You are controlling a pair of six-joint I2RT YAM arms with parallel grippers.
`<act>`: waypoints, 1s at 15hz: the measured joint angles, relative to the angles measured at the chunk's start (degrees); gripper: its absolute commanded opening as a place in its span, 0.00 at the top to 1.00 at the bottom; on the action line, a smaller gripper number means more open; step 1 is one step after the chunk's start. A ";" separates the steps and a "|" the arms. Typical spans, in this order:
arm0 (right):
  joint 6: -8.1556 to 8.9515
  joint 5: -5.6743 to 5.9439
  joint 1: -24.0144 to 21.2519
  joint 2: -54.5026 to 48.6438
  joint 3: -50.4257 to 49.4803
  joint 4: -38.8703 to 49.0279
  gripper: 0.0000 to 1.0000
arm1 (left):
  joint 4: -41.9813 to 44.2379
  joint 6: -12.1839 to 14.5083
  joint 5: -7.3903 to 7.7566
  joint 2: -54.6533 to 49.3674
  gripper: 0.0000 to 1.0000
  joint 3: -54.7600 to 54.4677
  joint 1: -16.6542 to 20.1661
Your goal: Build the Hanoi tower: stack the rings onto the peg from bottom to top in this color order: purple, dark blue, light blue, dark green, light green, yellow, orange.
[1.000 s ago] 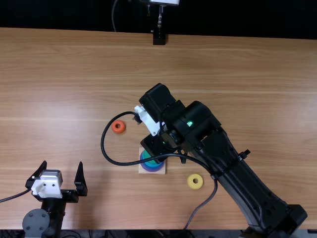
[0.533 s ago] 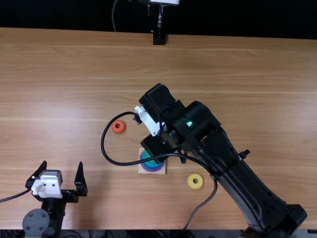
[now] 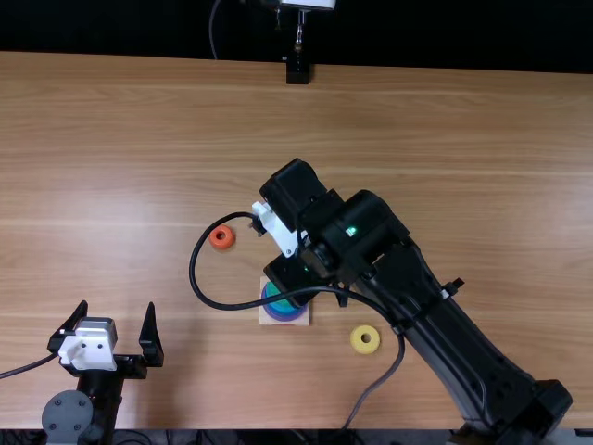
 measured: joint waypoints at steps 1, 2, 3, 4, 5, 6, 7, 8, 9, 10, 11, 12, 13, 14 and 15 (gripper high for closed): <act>-0.02 -0.02 0.00 0.00 -0.52 0.02 1.00 | 0.02 0.00 -0.02 0.00 0.00 0.02 0.02; -0.02 -0.02 0.02 0.00 -0.55 0.09 1.00 | 0.00 -0.02 0.00 0.00 0.00 0.02 0.02; 0.00 -0.02 0.00 0.00 -0.55 0.09 1.00 | 0.02 -0.02 -0.02 0.00 0.00 0.02 0.02; -0.02 -0.02 0.00 -0.02 -0.55 0.13 1.00 | 0.02 0.00 0.00 0.00 0.00 0.02 0.02; 0.00 -0.02 0.00 0.00 -0.55 0.24 1.00 | 0.02 0.00 -0.02 0.00 0.00 0.02 0.02; 0.00 -0.04 0.00 0.00 -0.55 0.35 1.00 | 0.04 -0.02 0.00 0.00 0.00 0.02 0.00; -0.02 0.00 0.00 0.00 -0.55 0.90 1.00 | 0.04 0.00 -0.02 0.00 0.00 0.00 0.02; 0.02 -0.04 0.00 0.07 -0.55 1.79 1.00 | 0.02 0.00 -0.02 0.00 0.00 0.02 0.00; 0.00 -0.02 0.02 0.09 -0.52 1.97 1.00 | 0.02 0.00 0.00 0.00 0.00 0.02 0.00; 0.02 -0.02 0.02 0.09 -0.55 1.97 1.00 | 0.02 0.00 -0.02 0.00 0.00 0.02 0.02; 0.02 -0.02 0.02 0.09 -0.55 1.97 1.00 | 0.00 0.00 0.00 0.00 0.00 0.02 0.00; 0.02 -0.02 0.02 0.09 -0.55 1.95 1.00 | 0.02 -0.02 -0.02 0.00 0.00 0.02 0.02; 0.00 -0.02 0.02 0.09 -0.55 1.97 1.00 | 0.04 0.00 -0.02 0.00 0.00 0.02 0.00; -0.02 -0.02 0.02 0.09 -0.55 1.95 1.00 | 0.02 -0.02 0.00 -0.02 0.00 0.00 0.02; 0.00 -0.02 0.02 0.09 -0.55 1.95 1.00 | 0.02 -0.02 0.00 0.00 0.00 0.02 0.02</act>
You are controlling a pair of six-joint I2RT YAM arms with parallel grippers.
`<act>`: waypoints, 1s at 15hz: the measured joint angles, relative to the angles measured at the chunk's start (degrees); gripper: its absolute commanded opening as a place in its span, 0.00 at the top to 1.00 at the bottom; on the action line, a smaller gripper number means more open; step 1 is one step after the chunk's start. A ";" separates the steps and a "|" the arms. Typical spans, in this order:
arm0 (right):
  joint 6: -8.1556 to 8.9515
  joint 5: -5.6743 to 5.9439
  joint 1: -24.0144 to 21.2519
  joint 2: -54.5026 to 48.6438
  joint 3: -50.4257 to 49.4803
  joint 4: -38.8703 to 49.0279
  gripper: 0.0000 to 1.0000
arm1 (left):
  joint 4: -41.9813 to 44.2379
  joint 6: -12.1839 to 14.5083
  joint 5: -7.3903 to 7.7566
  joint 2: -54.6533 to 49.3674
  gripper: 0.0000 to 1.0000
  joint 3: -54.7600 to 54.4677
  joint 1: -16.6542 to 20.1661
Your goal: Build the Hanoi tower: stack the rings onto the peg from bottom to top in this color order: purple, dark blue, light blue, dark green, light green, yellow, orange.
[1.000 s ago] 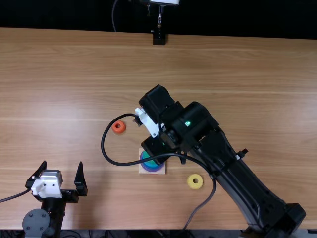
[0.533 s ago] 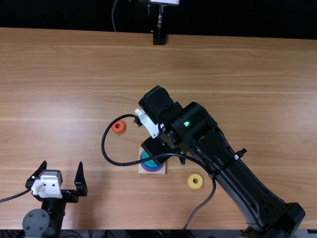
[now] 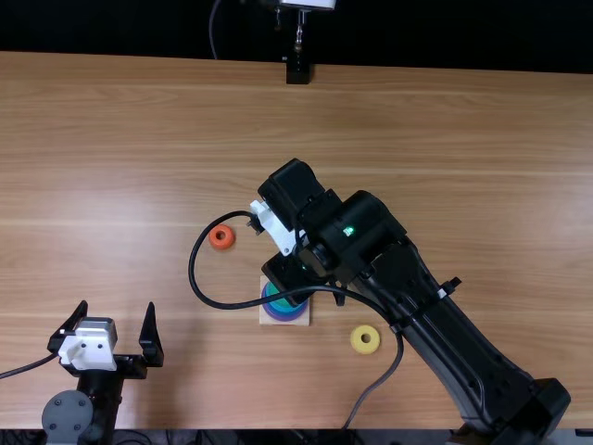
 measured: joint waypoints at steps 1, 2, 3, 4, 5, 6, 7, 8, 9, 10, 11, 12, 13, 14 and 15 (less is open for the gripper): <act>0.02 0.00 -0.02 0.02 0.00 0.02 1.00 | -0.02 0.00 -0.02 0.00 0.00 0.00 0.00; 0.00 0.00 0.00 0.22 0.02 0.00 1.00 | 0.02 0.02 0.00 0.00 0.00 -0.02 -0.02; 0.02 0.00 0.00 0.85 0.00 -0.02 1.00 | 0.02 0.02 0.02 0.00 0.00 -0.02 0.00; 0.04 0.02 -0.02 1.73 0.00 0.02 1.00 | 0.00 0.02 0.00 0.00 0.00 0.00 0.00; 0.04 0.04 0.00 2.25 -0.52 0.15 1.00 | -0.02 0.00 0.00 0.00 0.00 0.00 0.00; 0.02 0.02 0.00 2.32 -1.20 0.22 1.00 | 0.00 0.02 -0.02 0.00 0.00 0.00 0.00; 0.04 0.02 0.00 2.36 -1.46 0.24 0.85 | 0.00 0.00 -0.02 0.00 0.00 0.00 -0.02; 0.11 0.02 -0.02 2.36 -1.46 0.24 0.21 | 0.02 0.02 0.00 0.00 0.00 0.00 -0.02; 0.13 0.04 0.00 2.36 -1.46 0.20 0.00 | 0.00 0.04 -0.02 0.00 0.00 0.00 -0.02; 0.15 0.04 -0.02 2.36 -1.46 -0.02 0.00 | -0.02 0.00 -0.02 0.00 0.00 0.00 0.00; 0.13 0.04 0.00 2.36 -1.49 0.13 0.00 | 0.02 0.02 0.00 0.00 0.00 0.00 -0.02; 0.15 0.02 -0.02 2.36 -1.49 0.52 0.00 | 0.00 0.02 0.00 0.00 0.00 0.00 0.00; 0.15 0.07 0.00 2.36 -1.46 1.84 0.00 | 0.02 0.02 0.00 0.00 0.00 0.00 0.00; 0.26 0.02 0.00 2.36 -1.46 5.01 0.00 | -0.02 0.00 -0.02 0.00 0.00 0.00 0.00; 0.59 0.04 0.00 2.36 -1.49 8.44 0.00 | 0.00 0.02 0.00 0.00 0.00 0.00 -0.02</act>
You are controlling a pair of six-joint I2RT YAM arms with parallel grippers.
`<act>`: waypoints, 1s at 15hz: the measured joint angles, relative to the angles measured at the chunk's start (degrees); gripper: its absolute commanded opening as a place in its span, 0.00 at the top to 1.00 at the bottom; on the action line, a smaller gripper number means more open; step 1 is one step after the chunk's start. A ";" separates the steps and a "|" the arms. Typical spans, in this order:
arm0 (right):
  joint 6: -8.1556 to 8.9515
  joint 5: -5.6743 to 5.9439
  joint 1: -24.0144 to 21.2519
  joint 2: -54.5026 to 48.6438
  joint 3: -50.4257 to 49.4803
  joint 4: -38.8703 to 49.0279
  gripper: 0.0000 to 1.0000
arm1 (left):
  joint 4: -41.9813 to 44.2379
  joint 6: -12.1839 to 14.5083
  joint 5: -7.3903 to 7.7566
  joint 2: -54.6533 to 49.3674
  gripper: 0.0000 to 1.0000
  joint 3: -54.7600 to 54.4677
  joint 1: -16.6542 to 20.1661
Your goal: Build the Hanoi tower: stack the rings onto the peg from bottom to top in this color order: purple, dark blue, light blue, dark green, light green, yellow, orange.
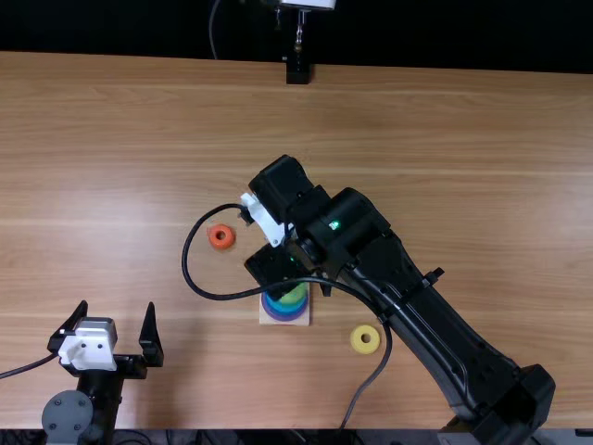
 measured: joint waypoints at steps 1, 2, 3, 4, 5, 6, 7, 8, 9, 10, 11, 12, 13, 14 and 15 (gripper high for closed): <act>0.55 0.00 0.00 0.00 0.02 3.48 0.00 | -0.02 -0.02 -0.02 0.00 0.00 -0.02 0.00; 1.22 0.00 -0.02 0.02 0.02 7.52 0.00 | 0.00 -0.02 -0.02 0.00 0.00 0.00 0.02; 1.99 0.00 -0.02 0.00 -0.02 12.48 0.00 | 0.00 0.00 -0.02 0.00 0.00 0.00 0.02; 2.45 -0.02 -0.02 -0.11 -0.90 17.05 0.00 | 0.00 0.00 0.00 0.00 0.00 0.00 0.02; 2.67 0.02 -0.02 -0.20 -2.91 20.52 0.00 | 0.02 -0.02 -0.02 0.00 0.00 0.00 0.00; 2.78 0.57 -0.02 -0.66 -5.79 23.26 0.00 | 0.02 0.00 0.00 0.00 0.00 0.00 0.00; 2.84 2.14 -0.02 -1.99 -8.83 25.53 0.00 | 0.00 0.00 -0.02 0.00 0.00 0.00 0.02; 2.82 4.31 -0.13 -4.39 -12.07 28.85 0.00 | -0.02 0.00 -0.02 -0.02 0.00 -0.02 0.02; 2.78 7.08 -0.74 -8.46 -15.67 33.86 0.00 | 0.00 0.00 -0.02 0.00 0.00 0.00 0.02; 2.80 9.16 -1.90 -12.22 -18.29 39.10 0.00 | -0.02 0.00 -0.02 0.00 0.00 0.00 0.02; 2.82 10.58 -3.30 -15.23 -20.22 41.99 0.00 | 0.02 0.00 0.00 0.00 0.00 0.00 0.02; 2.82 11.63 -4.42 -17.46 -22.12 42.62 0.00 | -0.02 0.00 -0.02 0.00 0.00 0.00 0.02; 2.82 12.37 -5.73 -19.47 -24.85 42.49 0.00 | -0.02 0.00 0.00 0.00 0.00 0.00 0.02; 2.84 12.72 -6.75 -20.72 -27.26 42.10 0.00 | -0.02 0.00 -0.02 0.00 0.00 0.00 0.02; 2.84 12.96 -7.52 -21.84 -29.22 41.51 0.00 | 0.00 -0.02 0.00 0.00 0.00 0.00 0.02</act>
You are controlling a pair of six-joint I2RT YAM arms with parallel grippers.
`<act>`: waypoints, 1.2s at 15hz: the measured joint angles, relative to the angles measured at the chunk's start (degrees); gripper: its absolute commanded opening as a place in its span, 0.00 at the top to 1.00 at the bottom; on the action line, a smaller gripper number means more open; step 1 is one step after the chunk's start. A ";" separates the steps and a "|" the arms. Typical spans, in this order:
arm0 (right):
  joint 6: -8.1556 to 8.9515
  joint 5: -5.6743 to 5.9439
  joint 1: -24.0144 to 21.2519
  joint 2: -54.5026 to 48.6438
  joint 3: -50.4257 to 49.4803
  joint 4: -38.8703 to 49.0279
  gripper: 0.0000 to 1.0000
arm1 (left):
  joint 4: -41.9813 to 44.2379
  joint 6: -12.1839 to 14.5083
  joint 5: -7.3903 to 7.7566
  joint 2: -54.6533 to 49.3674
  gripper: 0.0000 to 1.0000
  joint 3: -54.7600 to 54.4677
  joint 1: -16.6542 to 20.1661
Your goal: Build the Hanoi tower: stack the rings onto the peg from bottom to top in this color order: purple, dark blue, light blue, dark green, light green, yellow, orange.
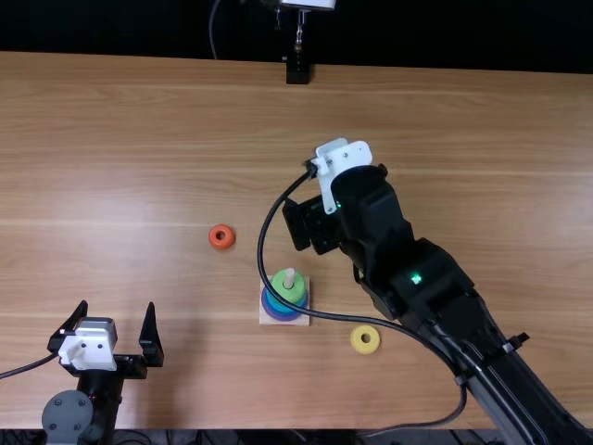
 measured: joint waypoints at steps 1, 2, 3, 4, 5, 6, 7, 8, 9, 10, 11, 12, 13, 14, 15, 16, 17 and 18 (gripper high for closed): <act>-0.02 0.11 -0.59 -1.90 -2.16 -1.55 0.00 | -0.02 0.02 -0.02 -0.02 0.00 0.00 0.00; -0.02 0.09 -0.87 -4.24 -4.39 -3.41 0.00 | 0.00 0.00 -0.02 0.00 0.00 0.00 0.00; 0.02 -0.59 -0.87 -7.30 -7.32 -4.61 0.00 | 0.00 0.02 -0.02 0.00 0.00 0.00 0.00; 0.04 -2.89 -1.25 -10.71 -10.99 -4.81 0.00 | -0.02 0.04 0.00 0.00 0.00 -0.02 0.00; 0.13 -5.68 -2.05 -13.46 -14.38 -4.83 0.00 | 0.00 0.02 -0.02 0.00 0.00 0.00 0.00; 0.15 -7.76 -3.41 -15.45 -17.62 -4.76 0.00 | 0.00 0.02 0.00 0.00 0.00 0.00 0.00; 0.17 -8.90 -4.24 -16.61 -20.55 -4.98 0.00 | 0.00 0.02 0.00 0.00 0.00 -0.02 -0.02; 0.13 -9.55 -4.55 -17.03 -23.78 -5.05 0.00 | 0.00 0.00 0.00 0.00 0.00 0.00 0.00; 0.13 -10.25 -4.59 -16.94 -27.65 -5.11 0.00 | -0.02 0.00 -0.02 0.00 0.00 0.00 0.00; 0.09 -10.56 -4.61 -16.94 -30.10 -5.57 0.00 | 0.00 0.04 -0.02 0.00 0.00 0.00 0.00; 0.07 -10.93 -4.87 -16.94 -31.82 -5.68 0.00 | 0.00 0.00 -0.02 0.00 0.00 0.00 0.00; 0.11 -11.15 -5.14 -16.94 -32.79 -5.60 0.00 | 0.02 0.00 0.00 0.00 0.00 0.00 0.00; 0.13 -11.30 -5.25 -16.94 -33.03 -5.60 0.00 | 0.00 0.02 0.00 0.00 0.00 -0.02 -0.02; 0.11 -11.30 -5.27 -16.94 -33.03 -5.40 0.00 | -0.02 0.02 0.00 0.00 0.00 0.00 0.00; 0.15 -11.34 -5.25 -16.94 -33.03 -5.42 0.00 | 0.00 0.02 -0.02 0.00 0.00 -0.02 0.00; 0.13 -11.41 -5.25 -16.94 -33.03 -5.38 0.00 | 0.00 0.04 -0.02 0.00 0.00 0.00 -0.02; 0.13 -11.47 -5.25 -16.96 -33.03 -5.57 0.00 | 0.00 0.00 0.00 0.00 0.00 0.00 0.00; 0.13 -11.50 -5.25 -16.94 -33.05 -6.88 0.00 | 0.00 0.02 -0.02 0.00 0.00 0.00 -0.02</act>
